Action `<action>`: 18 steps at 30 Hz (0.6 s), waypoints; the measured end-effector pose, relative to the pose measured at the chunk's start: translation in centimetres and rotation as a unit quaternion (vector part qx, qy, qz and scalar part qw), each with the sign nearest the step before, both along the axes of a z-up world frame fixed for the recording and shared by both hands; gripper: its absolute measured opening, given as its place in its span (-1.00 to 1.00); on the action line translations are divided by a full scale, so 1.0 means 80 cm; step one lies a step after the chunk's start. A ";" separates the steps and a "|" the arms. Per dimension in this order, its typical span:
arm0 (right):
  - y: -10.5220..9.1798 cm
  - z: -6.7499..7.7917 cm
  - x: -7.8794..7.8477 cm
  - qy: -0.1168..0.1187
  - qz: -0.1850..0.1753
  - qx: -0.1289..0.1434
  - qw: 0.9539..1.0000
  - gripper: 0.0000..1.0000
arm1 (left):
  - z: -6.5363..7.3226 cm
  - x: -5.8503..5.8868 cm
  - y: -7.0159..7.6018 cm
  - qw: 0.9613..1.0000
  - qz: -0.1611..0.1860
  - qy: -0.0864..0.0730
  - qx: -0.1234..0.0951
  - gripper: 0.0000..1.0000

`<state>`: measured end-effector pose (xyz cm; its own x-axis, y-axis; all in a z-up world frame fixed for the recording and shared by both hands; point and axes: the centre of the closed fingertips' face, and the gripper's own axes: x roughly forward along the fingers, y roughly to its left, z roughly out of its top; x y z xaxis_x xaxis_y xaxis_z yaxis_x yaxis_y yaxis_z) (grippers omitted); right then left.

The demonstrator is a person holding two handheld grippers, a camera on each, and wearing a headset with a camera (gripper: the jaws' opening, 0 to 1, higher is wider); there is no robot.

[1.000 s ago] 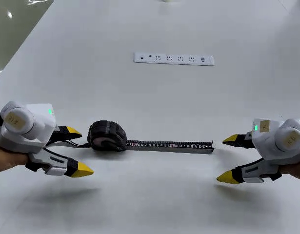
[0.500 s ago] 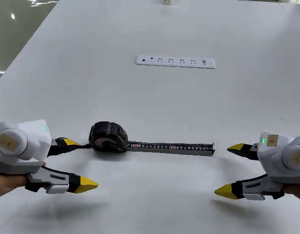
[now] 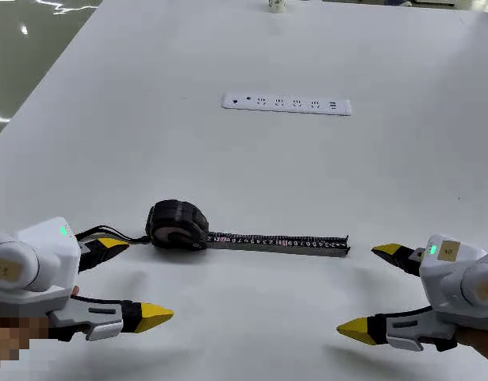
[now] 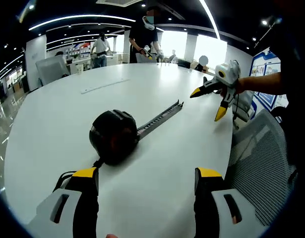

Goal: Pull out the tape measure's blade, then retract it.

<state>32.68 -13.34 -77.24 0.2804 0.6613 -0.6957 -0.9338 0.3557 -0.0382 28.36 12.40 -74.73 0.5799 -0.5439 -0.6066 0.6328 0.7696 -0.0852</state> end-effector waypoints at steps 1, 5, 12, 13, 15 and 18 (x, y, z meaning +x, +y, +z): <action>0.001 0.001 -0.001 0.000 -0.005 0.003 1.000 0.64 | 0.001 0.000 -0.002 1.000 0.003 -0.001 -0.002 0.54; 0.006 0.006 -0.006 -0.003 -0.021 0.019 1.000 0.69 | 0.006 -0.003 -0.009 1.000 0.017 -0.009 -0.011 0.60; 0.011 0.015 -0.012 -0.006 -0.061 0.047 0.997 0.77 | 0.009 -0.011 -0.018 0.999 0.043 -0.011 -0.025 0.67; 0.012 0.016 -0.012 -0.008 -0.066 0.049 0.997 0.79 | 0.009 -0.011 -0.018 0.998 0.048 -0.011 -0.025 0.69; 0.013 0.019 -0.014 -0.006 -0.075 0.055 0.996 0.80 | 0.011 -0.010 -0.019 0.998 0.057 -0.015 -0.028 0.72; 0.015 0.023 -0.017 -0.010 -0.089 0.066 0.994 0.83 | 0.016 -0.010 -0.020 0.996 0.076 -0.026 -0.032 0.78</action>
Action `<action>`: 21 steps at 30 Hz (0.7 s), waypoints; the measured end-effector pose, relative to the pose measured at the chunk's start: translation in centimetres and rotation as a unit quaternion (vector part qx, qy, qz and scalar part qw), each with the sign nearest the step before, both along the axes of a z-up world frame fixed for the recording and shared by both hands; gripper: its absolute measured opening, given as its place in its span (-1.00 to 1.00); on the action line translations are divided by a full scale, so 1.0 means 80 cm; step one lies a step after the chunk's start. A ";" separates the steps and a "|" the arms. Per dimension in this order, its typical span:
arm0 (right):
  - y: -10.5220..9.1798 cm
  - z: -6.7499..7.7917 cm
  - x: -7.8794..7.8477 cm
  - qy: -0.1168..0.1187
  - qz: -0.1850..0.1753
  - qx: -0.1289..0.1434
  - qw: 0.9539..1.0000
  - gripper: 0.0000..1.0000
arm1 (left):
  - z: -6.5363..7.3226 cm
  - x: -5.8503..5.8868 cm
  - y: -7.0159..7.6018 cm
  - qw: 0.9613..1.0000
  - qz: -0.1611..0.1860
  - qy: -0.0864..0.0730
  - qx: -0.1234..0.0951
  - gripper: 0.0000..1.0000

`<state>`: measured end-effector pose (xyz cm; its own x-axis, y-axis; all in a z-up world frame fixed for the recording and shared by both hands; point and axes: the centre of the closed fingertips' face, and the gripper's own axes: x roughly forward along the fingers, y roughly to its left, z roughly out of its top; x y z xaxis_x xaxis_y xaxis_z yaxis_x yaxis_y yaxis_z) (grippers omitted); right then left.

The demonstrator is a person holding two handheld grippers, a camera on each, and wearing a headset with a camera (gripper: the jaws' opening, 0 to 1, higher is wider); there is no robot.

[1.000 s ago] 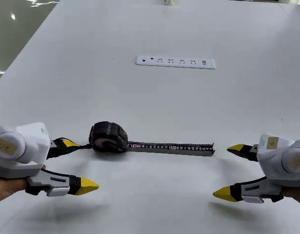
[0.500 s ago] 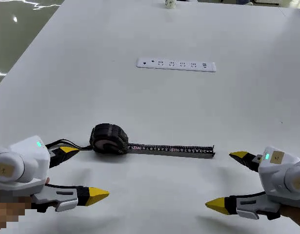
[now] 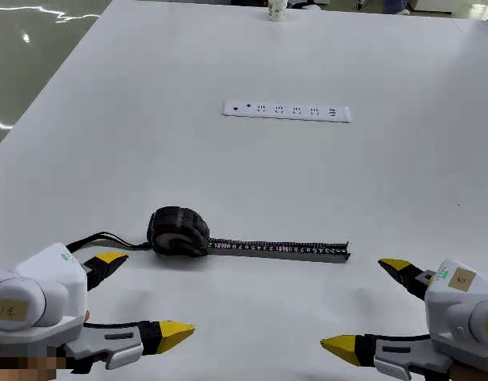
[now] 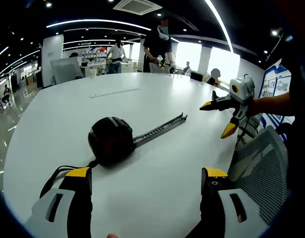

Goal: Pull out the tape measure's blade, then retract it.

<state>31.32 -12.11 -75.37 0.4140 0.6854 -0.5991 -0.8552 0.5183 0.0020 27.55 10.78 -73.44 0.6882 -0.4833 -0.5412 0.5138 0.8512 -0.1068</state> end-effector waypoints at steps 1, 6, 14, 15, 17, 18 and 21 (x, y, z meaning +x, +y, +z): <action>0.001 0.001 -0.001 0.000 -0.002 0.003 1.000 0.83 | 0.001 -0.001 -0.001 1.000 0.002 -0.003 0.001 0.80; 0.002 0.006 -0.006 -0.003 -0.024 0.009 1.000 0.90 | 0.006 -0.002 0.002 1.000 0.024 -0.011 0.001 0.91; 0.008 0.012 -0.016 -0.003 -0.048 0.026 0.998 0.98 | 0.013 -0.008 -0.005 0.998 0.049 -0.026 -0.002 0.98; 0.009 0.014 -0.017 -0.005 -0.049 0.029 0.998 0.98 | 0.013 -0.009 -0.006 0.998 0.050 -0.028 -0.004 0.98; 0.011 0.018 -0.017 -0.008 -0.058 0.038 0.998 0.98 | 0.011 -0.011 -0.009 0.998 0.053 -0.025 -0.005 0.98; 0.012 0.020 -0.017 -0.008 -0.062 0.042 0.997 0.98 | 0.010 -0.012 -0.010 0.998 0.054 -0.024 -0.005 0.98; 0.016 0.023 -0.019 -0.011 -0.068 0.050 0.996 0.98 | 0.010 -0.013 -0.010 0.998 0.065 -0.025 -0.007 0.98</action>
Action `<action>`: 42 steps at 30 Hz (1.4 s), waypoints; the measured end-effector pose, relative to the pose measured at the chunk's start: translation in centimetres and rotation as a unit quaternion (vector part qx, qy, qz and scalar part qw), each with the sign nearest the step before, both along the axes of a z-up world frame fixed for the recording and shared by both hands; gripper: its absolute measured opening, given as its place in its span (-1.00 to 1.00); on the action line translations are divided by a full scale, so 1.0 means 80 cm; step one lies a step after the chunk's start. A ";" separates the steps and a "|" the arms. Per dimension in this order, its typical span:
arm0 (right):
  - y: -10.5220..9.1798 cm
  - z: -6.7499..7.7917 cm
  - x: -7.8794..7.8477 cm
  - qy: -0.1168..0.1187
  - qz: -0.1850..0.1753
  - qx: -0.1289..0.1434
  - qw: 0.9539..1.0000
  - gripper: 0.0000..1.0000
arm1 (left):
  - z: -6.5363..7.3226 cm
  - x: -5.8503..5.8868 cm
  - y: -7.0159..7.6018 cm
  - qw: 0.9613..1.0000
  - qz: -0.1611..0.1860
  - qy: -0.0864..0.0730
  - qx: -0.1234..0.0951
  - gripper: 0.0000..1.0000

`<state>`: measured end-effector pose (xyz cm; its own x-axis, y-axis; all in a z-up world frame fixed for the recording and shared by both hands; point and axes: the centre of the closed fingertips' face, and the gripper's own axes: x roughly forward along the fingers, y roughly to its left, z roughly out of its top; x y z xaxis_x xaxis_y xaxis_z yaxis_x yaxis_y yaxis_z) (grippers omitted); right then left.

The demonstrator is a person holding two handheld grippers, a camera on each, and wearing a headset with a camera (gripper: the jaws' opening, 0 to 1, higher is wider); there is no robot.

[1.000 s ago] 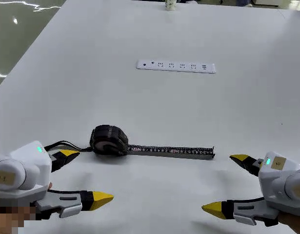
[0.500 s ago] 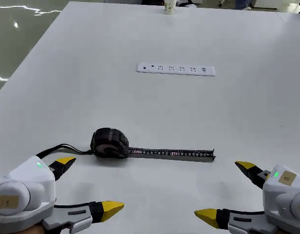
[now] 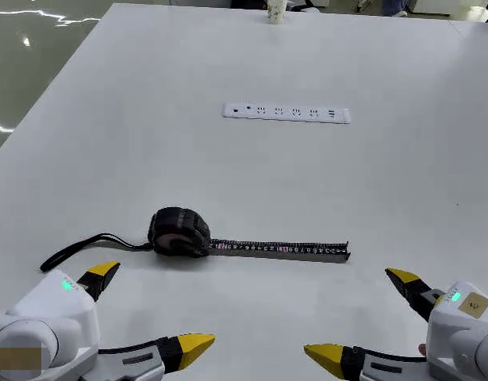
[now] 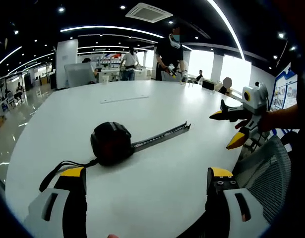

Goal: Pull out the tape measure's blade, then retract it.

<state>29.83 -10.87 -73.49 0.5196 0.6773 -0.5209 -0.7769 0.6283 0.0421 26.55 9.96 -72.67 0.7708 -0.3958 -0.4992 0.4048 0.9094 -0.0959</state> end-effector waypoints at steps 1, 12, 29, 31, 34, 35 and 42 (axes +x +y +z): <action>0.001 0.001 -0.001 0.000 -0.002 0.002 1.000 0.98 | -0.001 0.000 0.000 1.000 0.003 0.003 -0.004 0.98; 0.010 0.008 -0.011 0.003 -0.011 0.014 1.000 0.98 | 0.003 -0.003 0.001 1.000 0.030 0.004 0.005 0.98; 0.014 0.009 -0.013 0.006 -0.014 0.018 1.000 0.98 | 0.010 -0.004 0.004 0.999 0.045 -0.003 0.005 0.98; 0.014 0.009 -0.013 0.005 -0.014 0.018 1.000 0.98 | 0.011 -0.003 0.004 0.999 0.045 -0.004 0.005 0.98; 0.015 0.008 -0.013 0.005 -0.013 0.018 1.000 0.98 | 0.012 -0.002 0.004 0.999 0.045 -0.004 0.007 0.98; 0.015 0.008 -0.013 0.005 -0.013 0.017 1.000 0.98 | 0.012 -0.002 0.004 0.999 0.046 -0.004 0.007 0.98; 0.016 0.009 -0.014 0.006 -0.010 0.018 1.000 0.98 | 0.013 0.001 0.005 0.999 0.047 -0.005 0.008 0.98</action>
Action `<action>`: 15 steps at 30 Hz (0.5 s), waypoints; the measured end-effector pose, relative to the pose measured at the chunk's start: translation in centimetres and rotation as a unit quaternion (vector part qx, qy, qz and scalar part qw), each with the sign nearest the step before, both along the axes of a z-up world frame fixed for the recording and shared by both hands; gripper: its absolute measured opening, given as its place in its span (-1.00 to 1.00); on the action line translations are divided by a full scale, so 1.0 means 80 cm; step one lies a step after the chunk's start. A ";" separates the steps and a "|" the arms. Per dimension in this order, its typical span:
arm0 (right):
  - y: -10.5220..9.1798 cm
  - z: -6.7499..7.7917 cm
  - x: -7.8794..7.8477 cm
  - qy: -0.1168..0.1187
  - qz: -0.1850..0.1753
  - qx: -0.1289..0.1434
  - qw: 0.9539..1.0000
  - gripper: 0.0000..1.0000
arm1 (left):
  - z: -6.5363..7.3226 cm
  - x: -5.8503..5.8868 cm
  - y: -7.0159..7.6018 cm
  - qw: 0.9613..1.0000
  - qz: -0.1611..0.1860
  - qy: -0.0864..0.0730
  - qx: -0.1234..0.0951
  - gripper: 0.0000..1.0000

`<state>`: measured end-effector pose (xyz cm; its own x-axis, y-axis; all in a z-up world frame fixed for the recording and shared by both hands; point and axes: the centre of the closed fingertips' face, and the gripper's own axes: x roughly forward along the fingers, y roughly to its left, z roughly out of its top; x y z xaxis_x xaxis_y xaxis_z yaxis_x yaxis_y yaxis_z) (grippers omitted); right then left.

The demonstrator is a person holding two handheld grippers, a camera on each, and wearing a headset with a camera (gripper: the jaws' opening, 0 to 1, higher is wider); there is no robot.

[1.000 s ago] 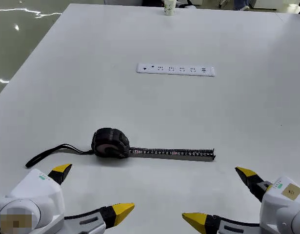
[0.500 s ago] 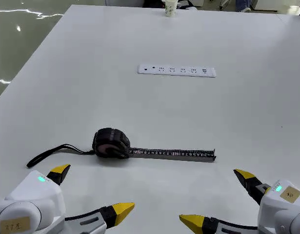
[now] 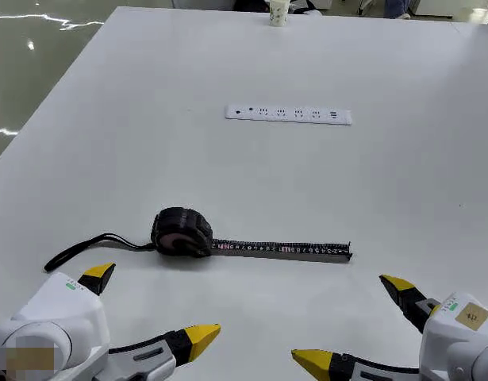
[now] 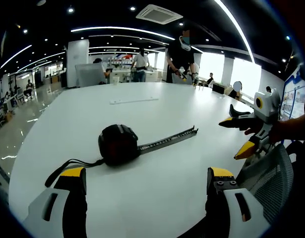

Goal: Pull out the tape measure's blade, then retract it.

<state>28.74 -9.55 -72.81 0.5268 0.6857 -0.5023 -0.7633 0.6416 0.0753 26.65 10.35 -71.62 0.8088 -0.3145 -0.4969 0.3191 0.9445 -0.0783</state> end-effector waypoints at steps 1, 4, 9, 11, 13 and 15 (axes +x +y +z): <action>0.000 0.000 0.000 0.000 0.000 0.001 1.000 0.98 | 0.000 0.001 0.000 1.000 0.000 0.000 0.001 0.98; 0.000 0.001 0.001 0.000 0.001 0.002 1.000 0.98 | 0.000 0.002 -0.001 1.000 -0.001 0.001 0.001 0.98; -0.002 0.001 0.002 0.002 0.002 0.005 1.000 0.98 | -0.001 0.006 -0.004 1.000 -0.001 0.002 0.004 0.98; -0.003 0.000 0.002 0.004 0.005 0.003 1.000 0.98 | -0.001 0.007 -0.005 1.000 -0.002 0.005 0.004 0.98; -0.005 -0.001 0.003 0.004 0.009 0.001 1.000 0.98 | -0.001 0.009 -0.007 1.000 -0.003 0.005 0.005 0.98; -0.007 -0.003 0.004 0.006 0.012 0.001 1.000 0.98 | -0.002 0.012 -0.008 1.000 -0.004 0.005 0.007 0.98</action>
<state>29.05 -10.10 -73.05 0.5047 0.6987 -0.5070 -0.7774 0.6233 0.0851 27.61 9.73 -71.76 0.8009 -0.3139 -0.5099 0.3255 0.9430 -0.0692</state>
